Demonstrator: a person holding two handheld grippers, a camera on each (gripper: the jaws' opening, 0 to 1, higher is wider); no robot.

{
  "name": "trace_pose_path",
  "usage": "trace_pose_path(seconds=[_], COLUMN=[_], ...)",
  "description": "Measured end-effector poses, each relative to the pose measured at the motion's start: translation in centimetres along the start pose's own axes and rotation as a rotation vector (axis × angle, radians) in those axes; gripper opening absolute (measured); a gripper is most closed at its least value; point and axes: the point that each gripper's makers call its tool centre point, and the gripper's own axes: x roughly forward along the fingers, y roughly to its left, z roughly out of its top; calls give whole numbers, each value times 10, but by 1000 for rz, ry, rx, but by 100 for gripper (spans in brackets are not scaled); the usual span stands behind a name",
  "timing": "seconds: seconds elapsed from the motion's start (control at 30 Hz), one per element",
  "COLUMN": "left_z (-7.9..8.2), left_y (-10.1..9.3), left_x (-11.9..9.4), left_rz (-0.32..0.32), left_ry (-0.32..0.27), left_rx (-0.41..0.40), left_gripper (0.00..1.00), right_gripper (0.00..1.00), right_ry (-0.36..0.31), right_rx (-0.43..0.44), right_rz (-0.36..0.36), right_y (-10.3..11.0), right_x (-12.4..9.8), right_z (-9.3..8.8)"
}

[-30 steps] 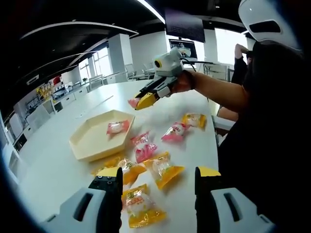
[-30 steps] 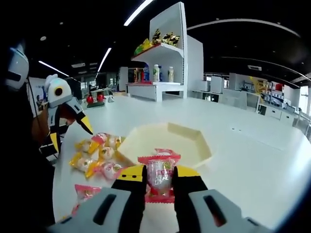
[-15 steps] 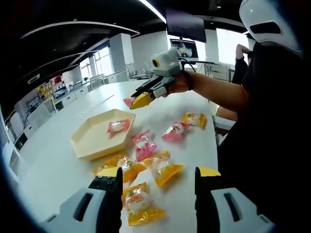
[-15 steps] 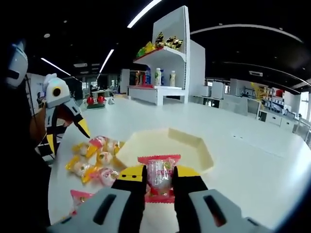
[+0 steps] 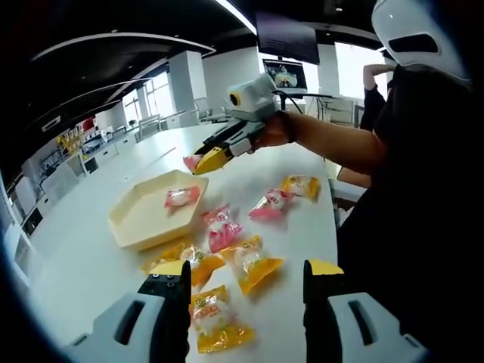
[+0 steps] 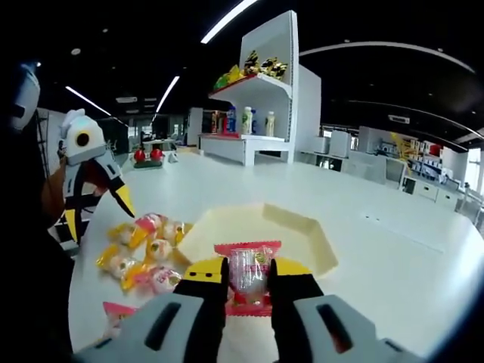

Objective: Pick up the marshmallows scattered on the table and place them into the bowl on the table

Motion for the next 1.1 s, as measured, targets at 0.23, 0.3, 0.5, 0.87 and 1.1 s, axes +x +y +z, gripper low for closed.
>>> trace_pose_path(seconds=[0.23, 0.3, 0.5, 0.87, 1.1], left_z=[-2, -2, -2, 1, 1], left_y=[-1, -1, -2, -2, -3], left_x=[1, 1, 0, 2, 4], left_rz=[-2, -3, -3, -9, -14], left_ry=[1, 2, 0, -10, -7], left_rx=[-6, -8, -5, 2, 4], left_gripper=[60, 60, 60, 60, 60], right_gripper=[23, 23, 23, 23, 23], right_ry=[9, 6, 10, 23, 23], right_rx=[-4, -3, -1, -16, -43], right_rz=[-20, -22, -32, -65, -104], right_y=[-6, -7, -10, -19, -29], right_x=[7, 8, 11, 13, 17], right_z=[1, 2, 1, 0, 4])
